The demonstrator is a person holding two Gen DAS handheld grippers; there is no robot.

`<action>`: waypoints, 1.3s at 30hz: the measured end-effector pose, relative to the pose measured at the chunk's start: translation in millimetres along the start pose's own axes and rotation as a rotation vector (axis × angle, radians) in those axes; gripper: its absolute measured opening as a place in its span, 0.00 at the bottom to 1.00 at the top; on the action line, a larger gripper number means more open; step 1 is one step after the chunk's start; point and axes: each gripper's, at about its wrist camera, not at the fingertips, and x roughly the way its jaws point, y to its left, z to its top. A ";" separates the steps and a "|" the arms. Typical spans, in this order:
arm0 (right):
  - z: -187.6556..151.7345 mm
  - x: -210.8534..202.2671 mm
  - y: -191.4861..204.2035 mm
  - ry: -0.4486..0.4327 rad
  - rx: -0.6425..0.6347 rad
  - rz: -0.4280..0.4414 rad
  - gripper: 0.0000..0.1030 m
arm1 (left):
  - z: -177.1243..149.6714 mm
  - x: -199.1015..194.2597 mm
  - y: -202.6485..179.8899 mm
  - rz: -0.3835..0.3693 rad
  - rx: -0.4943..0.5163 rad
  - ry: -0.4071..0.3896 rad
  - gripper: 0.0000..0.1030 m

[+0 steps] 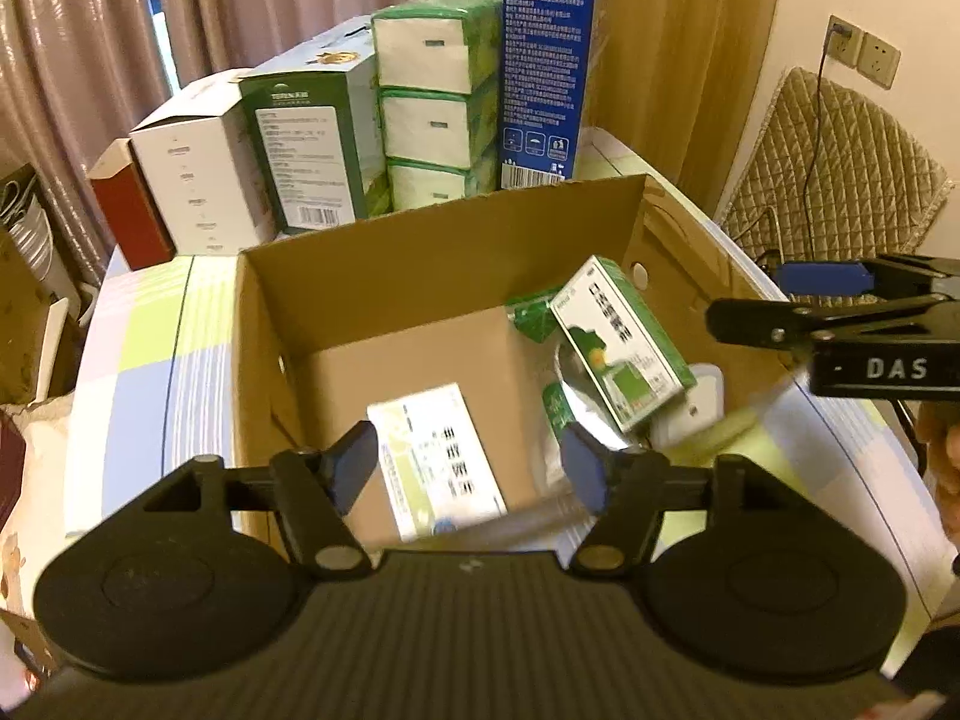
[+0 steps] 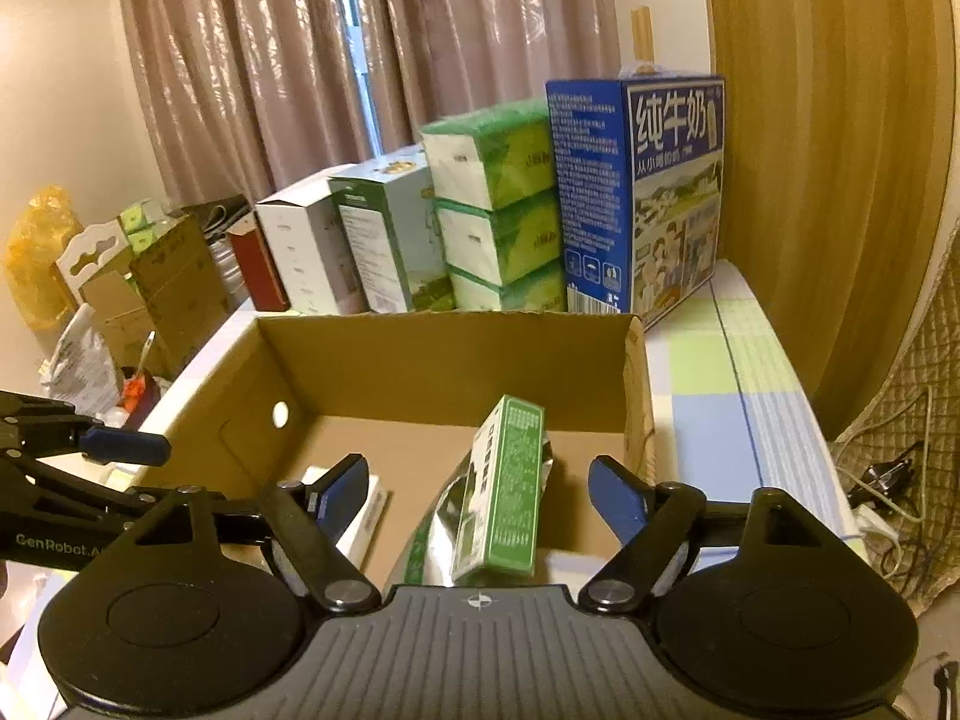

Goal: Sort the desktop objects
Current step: 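Lower both items into the box and open both tools, then withdraw both tools from the box back over the table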

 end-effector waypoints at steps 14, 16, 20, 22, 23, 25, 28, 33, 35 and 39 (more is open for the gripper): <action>-85.1 -96.9 19.4 -0.004 -0.038 -0.009 0.94 | -101.0 -80.5 -24.5 0.054 -0.095 -0.053 0.94; -101.8 -106.3 20.9 0.009 -0.022 -0.008 0.95 | -115.0 -88.9 -27.7 0.060 -0.133 -0.061 0.97; -131.0 -119.8 23.4 0.033 0.009 -0.010 0.98 | -142.3 -100.1 -37.1 0.083 -0.183 -0.063 0.99; -143.3 -125.6 24.6 0.040 0.019 -0.012 0.98 | -153.9 -102.5 -41.8 0.090 -0.209 -0.060 0.99; -148.2 -128.1 25.3 0.044 0.024 -0.014 0.98 | -159.5 -103.4 -44.0 0.092 -0.221 -0.059 0.99; -156.0 -132.7 25.4 0.050 0.032 -0.013 0.98 | -169.1 -104.4 -47.7 0.101 -0.245 -0.057 0.99; -164.5 -139.6 27.1 0.047 0.019 -0.020 0.98 | -179.6 -103.6 -57.1 0.107 -0.241 -0.052 0.99; -177.2 -147.0 28.8 0.058 0.014 -0.025 0.98 | -192.5 -99.8 -68.9 0.108 -0.245 -0.028 0.99; -181.4 -148.1 27.9 0.064 0.016 -0.029 0.98 | -196.3 -97.5 -72.1 0.110 -0.253 -0.019 0.99; -188.9 -149.4 23.4 0.081 0.036 -0.040 0.98 | -204.5 -95.5 -74.4 0.108 -0.259 -0.008 0.99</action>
